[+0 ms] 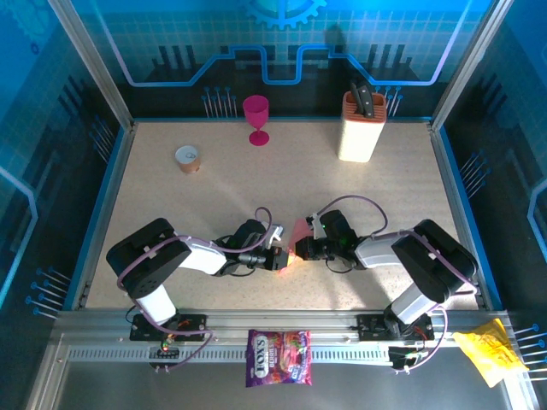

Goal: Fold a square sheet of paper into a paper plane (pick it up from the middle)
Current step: Fold the wing for the fifth time at the center of the table.

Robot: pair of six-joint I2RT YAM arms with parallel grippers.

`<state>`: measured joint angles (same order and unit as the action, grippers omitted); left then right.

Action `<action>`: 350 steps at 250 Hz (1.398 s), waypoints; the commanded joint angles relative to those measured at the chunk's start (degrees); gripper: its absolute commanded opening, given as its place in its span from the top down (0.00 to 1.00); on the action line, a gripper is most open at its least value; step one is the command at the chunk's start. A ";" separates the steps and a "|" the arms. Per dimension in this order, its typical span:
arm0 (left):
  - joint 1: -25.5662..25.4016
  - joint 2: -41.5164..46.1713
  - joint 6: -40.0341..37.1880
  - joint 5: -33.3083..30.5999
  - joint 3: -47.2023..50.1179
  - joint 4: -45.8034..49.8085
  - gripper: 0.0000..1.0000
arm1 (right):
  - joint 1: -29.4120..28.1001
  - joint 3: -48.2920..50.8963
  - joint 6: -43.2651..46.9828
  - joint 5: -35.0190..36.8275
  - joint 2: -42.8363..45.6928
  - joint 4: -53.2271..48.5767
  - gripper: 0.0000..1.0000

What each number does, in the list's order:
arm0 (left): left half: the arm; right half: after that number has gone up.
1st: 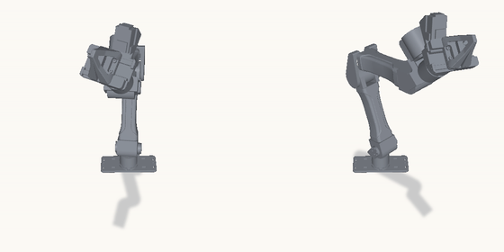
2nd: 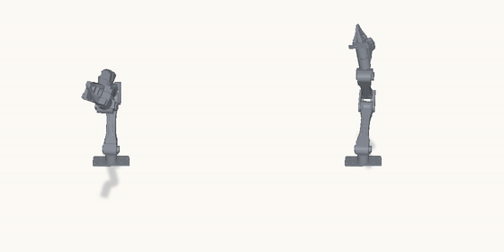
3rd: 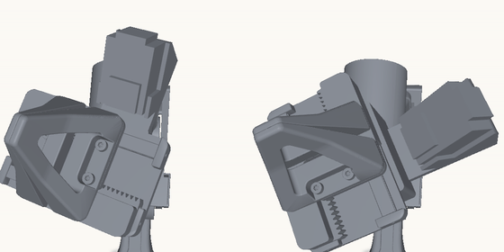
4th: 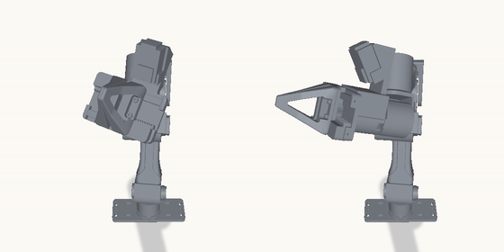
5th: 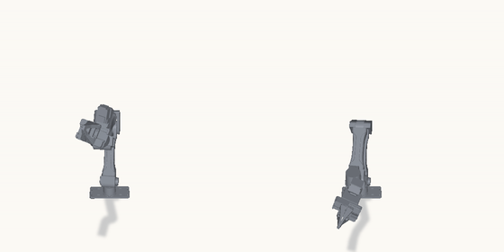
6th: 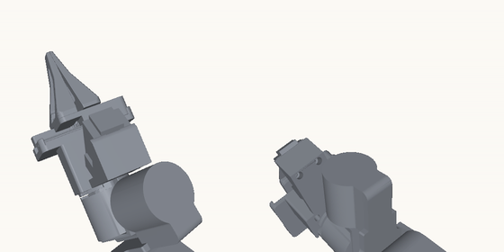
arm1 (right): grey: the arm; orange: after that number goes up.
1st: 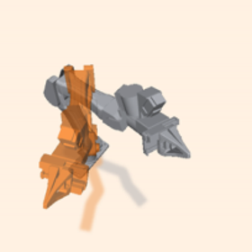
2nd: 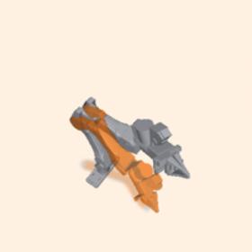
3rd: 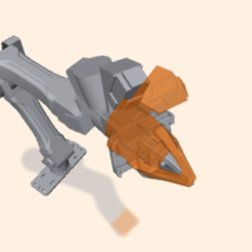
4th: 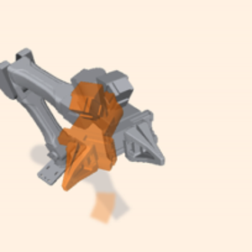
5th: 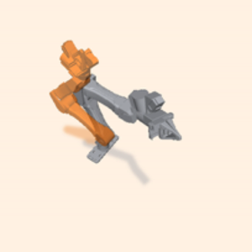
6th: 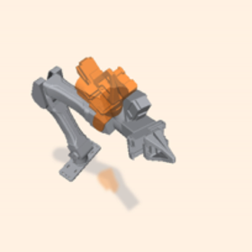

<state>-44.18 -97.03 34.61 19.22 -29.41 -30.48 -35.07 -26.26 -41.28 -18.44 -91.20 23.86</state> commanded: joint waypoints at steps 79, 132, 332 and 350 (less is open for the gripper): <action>1.55 -1.05 -0.93 -2.88 2.66 6.75 1.00 | 2.81 -4.67 2.69 4.68 -3.04 -7.81 1.00; 1.56 -0.51 -0.71 -2.35 2.20 6.55 1.00 | 2.73 -7.80 3.04 4.06 -5.24 -16.27 1.00; 2.70 16.76 -5.44 -1.77 -4.51 21.95 0.99 | 1.67 -6.96 1.82 6.30 -9.70 -20.78 1.00; 2.49 14.48 -6.03 -0.61 -5.91 21.92 1.00 | 1.67 -6.81 1.73 6.22 -9.84 -20.70 1.00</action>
<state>-41.74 -79.92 31.55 15.38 -32.18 -11.60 -34.04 -35.73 -39.68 -21.15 -96.01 11.00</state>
